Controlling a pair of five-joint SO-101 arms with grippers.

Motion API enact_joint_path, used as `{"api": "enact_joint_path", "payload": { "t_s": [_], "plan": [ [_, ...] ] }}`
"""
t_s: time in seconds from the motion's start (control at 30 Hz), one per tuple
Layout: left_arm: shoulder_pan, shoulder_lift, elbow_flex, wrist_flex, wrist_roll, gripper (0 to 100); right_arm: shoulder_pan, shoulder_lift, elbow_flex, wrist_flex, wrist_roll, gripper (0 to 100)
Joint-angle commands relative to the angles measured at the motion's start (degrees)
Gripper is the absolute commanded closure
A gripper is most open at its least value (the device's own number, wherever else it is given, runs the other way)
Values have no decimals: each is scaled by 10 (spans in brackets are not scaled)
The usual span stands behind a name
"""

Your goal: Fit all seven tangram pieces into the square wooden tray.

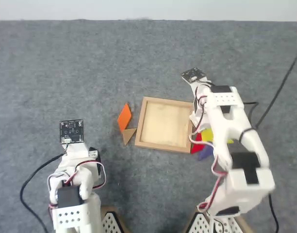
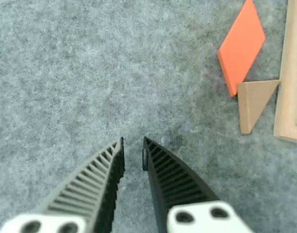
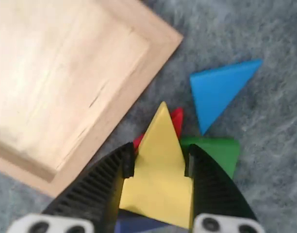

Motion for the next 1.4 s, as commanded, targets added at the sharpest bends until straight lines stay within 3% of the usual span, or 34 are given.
{"api": "enact_joint_path", "payload": {
  "t_s": [0.0, 0.23, 0.4, 0.67, 0.8, 0.9, 1.17, 1.37],
  "plan": [
    [-2, -11, -7, 3, 5, 943, -5, -172, 91, -25, 9, 835],
    [-2, -11, -7, 3, 5, 943, -6, -224, 193, -42, 75, 647],
    [-2, -11, -7, 3, 5, 943, -3, -174, 193, -41, 79, 645],
    [-2, -11, -7, 3, 5, 943, -5, -116, 206, -34, 171, 644],
    [-2, -11, -7, 3, 5, 943, -4, -99, 198, -31, 164, 645],
    [-2, -11, -7, 3, 5, 943, -3, -98, 197, -31, 139, 689],
    [-2, -11, -7, 3, 5, 943, -3, -98, 196, -33, 80, 928],
    [-2, -11, -7, 3, 5, 943, -3, -95, 176, -36, 29, 957]
  ]
}}
